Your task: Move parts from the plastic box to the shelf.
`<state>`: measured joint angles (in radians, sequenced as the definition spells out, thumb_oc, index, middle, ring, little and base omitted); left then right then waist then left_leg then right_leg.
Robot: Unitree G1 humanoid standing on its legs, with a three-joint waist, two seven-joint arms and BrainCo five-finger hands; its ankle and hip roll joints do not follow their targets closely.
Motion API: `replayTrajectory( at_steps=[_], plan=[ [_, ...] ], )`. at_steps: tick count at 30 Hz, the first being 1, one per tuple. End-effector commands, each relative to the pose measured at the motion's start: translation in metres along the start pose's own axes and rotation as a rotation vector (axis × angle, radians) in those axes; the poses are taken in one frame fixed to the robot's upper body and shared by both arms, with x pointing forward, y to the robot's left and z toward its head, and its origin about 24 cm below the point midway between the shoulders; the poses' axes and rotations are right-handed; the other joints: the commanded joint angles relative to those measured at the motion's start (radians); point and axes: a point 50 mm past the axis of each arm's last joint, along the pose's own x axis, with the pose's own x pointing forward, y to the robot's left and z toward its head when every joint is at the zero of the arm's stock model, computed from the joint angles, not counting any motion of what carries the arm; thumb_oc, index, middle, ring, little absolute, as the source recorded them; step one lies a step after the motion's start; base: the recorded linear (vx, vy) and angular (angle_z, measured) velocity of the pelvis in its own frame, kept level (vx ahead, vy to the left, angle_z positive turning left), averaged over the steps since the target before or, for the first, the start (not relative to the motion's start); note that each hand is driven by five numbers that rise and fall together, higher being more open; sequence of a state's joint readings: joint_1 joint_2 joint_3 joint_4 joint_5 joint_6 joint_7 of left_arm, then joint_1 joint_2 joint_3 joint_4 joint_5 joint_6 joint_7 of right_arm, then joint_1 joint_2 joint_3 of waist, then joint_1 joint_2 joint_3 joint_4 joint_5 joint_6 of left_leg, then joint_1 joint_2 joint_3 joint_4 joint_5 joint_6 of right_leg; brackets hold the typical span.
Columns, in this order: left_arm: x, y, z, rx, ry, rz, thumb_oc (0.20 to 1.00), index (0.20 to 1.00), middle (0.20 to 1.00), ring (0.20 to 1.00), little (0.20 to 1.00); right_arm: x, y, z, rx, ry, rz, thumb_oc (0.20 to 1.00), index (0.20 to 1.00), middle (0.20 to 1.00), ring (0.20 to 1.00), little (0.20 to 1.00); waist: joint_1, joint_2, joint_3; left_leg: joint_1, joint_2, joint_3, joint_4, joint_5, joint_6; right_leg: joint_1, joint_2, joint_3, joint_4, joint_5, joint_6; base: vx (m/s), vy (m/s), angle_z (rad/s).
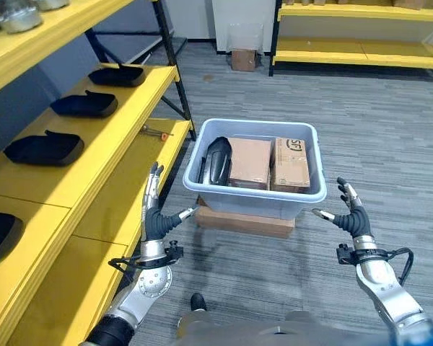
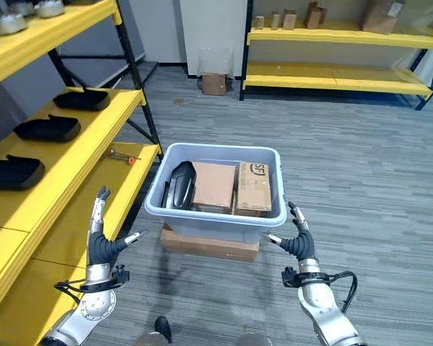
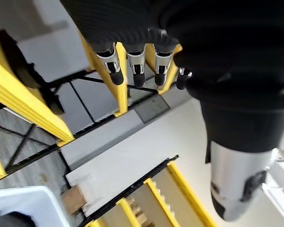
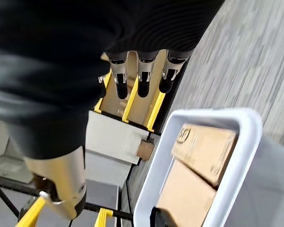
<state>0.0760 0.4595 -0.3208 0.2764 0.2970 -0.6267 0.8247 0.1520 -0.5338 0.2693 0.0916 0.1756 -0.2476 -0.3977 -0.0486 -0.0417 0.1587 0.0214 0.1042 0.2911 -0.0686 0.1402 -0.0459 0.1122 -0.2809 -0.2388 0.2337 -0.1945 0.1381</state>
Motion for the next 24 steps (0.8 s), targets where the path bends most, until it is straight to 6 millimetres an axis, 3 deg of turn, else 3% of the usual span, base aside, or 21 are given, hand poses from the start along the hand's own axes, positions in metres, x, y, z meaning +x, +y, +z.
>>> replayTrajectory(
  at_steps=[1, 8, 10, 11, 12, 13, 14, 16, 17, 18, 19, 20, 21, 24],
  plan=[
    [0.014, 0.006, 0.016, -0.038, -0.122, 0.039, 1.0, 1.0, 1.0, 1.0, 1.0, 0.013, -0.005, 0.03, 0.069, -0.15, -0.008, 1.0, 1.0, 1.0, 1.0, 1.0, -0.001, 0.024, 0.005, 0.003, 0.083, 0.005, 0.081, -0.053, -0.035, -0.024, 0.102, -0.038, -0.06, 0.108, -0.061, 0.1, 0.243, 0.16],
    [0.01, 0.007, 0.013, 0.005, -0.123, -0.039, 1.0, 1.0, 1.0, 1.0, 1.0, 0.014, 0.007, 0.039, 0.133, -0.199, 0.032, 1.0, 1.0, 1.0, 1.0, 1.0, 0.02, 0.004, -0.009, 0.029, 0.003, 0.014, 0.065, -0.109, 0.029, -0.058, 0.072, -0.013, -0.046, 0.156, -0.012, 0.08, 0.303, -0.15],
    [0.011, 0.005, 0.011, 0.004, -0.106, -0.069, 1.0, 1.0, 1.0, 1.0, 1.0, 0.02, 0.011, 0.045, 0.147, -0.214, 0.023, 1.0, 1.0, 1.0, 1.0, 1.0, 0.037, -0.005, -0.01, 0.035, -0.021, 0.041, 0.065, -0.129, 0.062, -0.088, 0.052, -0.036, 0.053, 0.195, 0.007, 0.09, 0.367, -0.18],
    [0.011, 0.003, 0.008, -0.005, -0.093, -0.102, 1.0, 1.0, 1.0, 1.0, 1.0, 0.026, 0.015, 0.049, 0.161, -0.215, 0.009, 1.0, 1.0, 1.0, 1.0, 1.0, 0.062, -0.005, -0.002, 0.065, -0.04, 0.068, 0.059, -0.164, 0.083, -0.133, 0.002, -0.085, 0.236, 0.247, 0.035, 0.15, 0.463, -0.34],
    [0.012, 0.001, 0.008, -0.01, -0.083, -0.12, 1.0, 1.0, 1.0, 1.0, 1.0, 0.029, 0.018, 0.052, 0.166, -0.208, 0.014, 1.0, 1.0, 1.0, 1.0, 1.0, 0.074, 0.0, 0.008, 0.084, -0.045, 0.089, 0.055, -0.181, 0.098, -0.17, -0.032, -0.126, 0.338, 0.281, 0.047, 0.18, 0.412, -0.91],
    [0.011, -0.002, 0.008, -0.004, -0.08, -0.129, 1.0, 1.0, 1.0, 1.0, 1.0, 0.031, 0.022, 0.054, 0.171, -0.205, 0.021, 1.0, 1.0, 1.0, 1.0, 1.0, 0.073, 0.001, 0.017, 0.104, -0.049, 0.096, 0.048, -0.19, 0.1, -0.208, -0.035, -0.126, 0.359, 0.305, 0.056, 0.18, 0.112, -0.88],
    [0.008, -0.007, 0.008, -0.006, -0.066, -0.134, 1.0, 1.0, 1.0, 1.0, 1.0, 0.031, 0.025, 0.055, 0.165, -0.208, 0.032, 1.0, 1.0, 1.0, 1.0, 1.0, 0.054, -0.01, 0.026, 0.119, -0.052, 0.09, 0.052, -0.201, 0.087, -0.232, 0.009, -0.106, 0.217, 0.313, 0.053, 0.2, -0.077, -0.83],
    [0.008, -0.009, 0.008, -0.008, -0.058, -0.131, 1.0, 1.0, 1.0, 1.0, 1.0, 0.031, 0.028, 0.055, 0.156, -0.211, 0.042, 1.0, 1.0, 1.0, 1.0, 1.0, 0.04, -0.02, 0.033, 0.128, -0.055, 0.085, 0.065, -0.222, 0.078, -0.24, 0.019, -0.098, 0.07, 0.363, 0.063, 0.19, -0.185, -0.11],
    [0.008, -0.011, 0.009, -0.012, -0.055, -0.13, 1.0, 1.0, 1.0, 1.0, 1.0, 0.031, 0.028, 0.056, 0.151, -0.216, 0.04, 1.0, 1.0, 1.0, 1.0, 1.0, 0.035, -0.033, 0.04, 0.137, -0.06, 0.092, 0.073, -0.238, 0.074, -0.261, -0.005, -0.103, -0.013, 0.419, 0.078, 0.14, -0.124, 0.3],
    [0.008, -0.011, 0.009, -0.011, -0.055, -0.13, 1.0, 1.0, 1.0, 1.0, 1.0, 0.031, 0.028, 0.056, 0.151, -0.216, 0.039, 1.0, 1.0, 1.0, 1.0, 1.0, 0.036, -0.031, 0.04, 0.136, -0.059, 0.09, 0.078, -0.247, 0.076, -0.252, -0.002, -0.102, -0.03, 0.43, 0.087, 0.25, -0.229, 0.51],
    [0.005, -0.013, 0.008, -0.005, -0.049, -0.135, 1.0, 1.0, 1.0, 1.0, 1.0, 0.032, 0.03, 0.055, 0.144, -0.208, 0.033, 1.0, 1.0, 1.0, 1.0, 1.0, 0.037, -0.042, 0.05, 0.154, -0.055, 0.09, 0.105, -0.291, 0.073, -0.272, -0.044, -0.108, -0.139, 0.523, 0.113, 0.29, -0.206, 0.21],
    [0.003, -0.013, 0.006, -0.002, -0.041, -0.132, 1.0, 1.0, 1.0, 1.0, 1.0, 0.032, 0.031, 0.053, 0.143, -0.197, 0.034, 1.0, 1.0, 1.0, 1.0, 1.0, 0.035, -0.044, 0.054, 0.161, -0.051, 0.084, 0.117, -0.309, 0.075, -0.286, -0.056, -0.091, -0.144, 0.538, 0.119, 0.41, -0.317, 0.05],
    [-0.002, -0.011, 0.004, 0.004, -0.033, -0.135, 1.0, 1.0, 1.0, 1.0, 1.0, 0.031, 0.029, 0.05, 0.139, -0.185, 0.03, 1.0, 1.0, 1.0, 1.0, 1.0, 0.036, -0.041, 0.051, 0.163, -0.04, 0.084, 0.116, -0.299, 0.065, -0.244, -0.033, -0.101, -0.183, 0.493, 0.112, 0.34, -0.266, -0.02],
    [-0.007, -0.008, 0.001, 0.017, -0.008, -0.139, 1.0, 1.0, 1.0, 1.0, 1.0, 0.029, 0.026, 0.042, 0.131, -0.156, 0.033, 1.0, 1.0, 1.0, 1.0, 1.0, 0.043, -0.042, 0.043, 0.161, -0.024, 0.078, 0.141, -0.296, 0.058, -0.212, -0.024, -0.122, -0.172, 0.457, 0.102, 0.29, -0.222, 0.32]
  ],
)
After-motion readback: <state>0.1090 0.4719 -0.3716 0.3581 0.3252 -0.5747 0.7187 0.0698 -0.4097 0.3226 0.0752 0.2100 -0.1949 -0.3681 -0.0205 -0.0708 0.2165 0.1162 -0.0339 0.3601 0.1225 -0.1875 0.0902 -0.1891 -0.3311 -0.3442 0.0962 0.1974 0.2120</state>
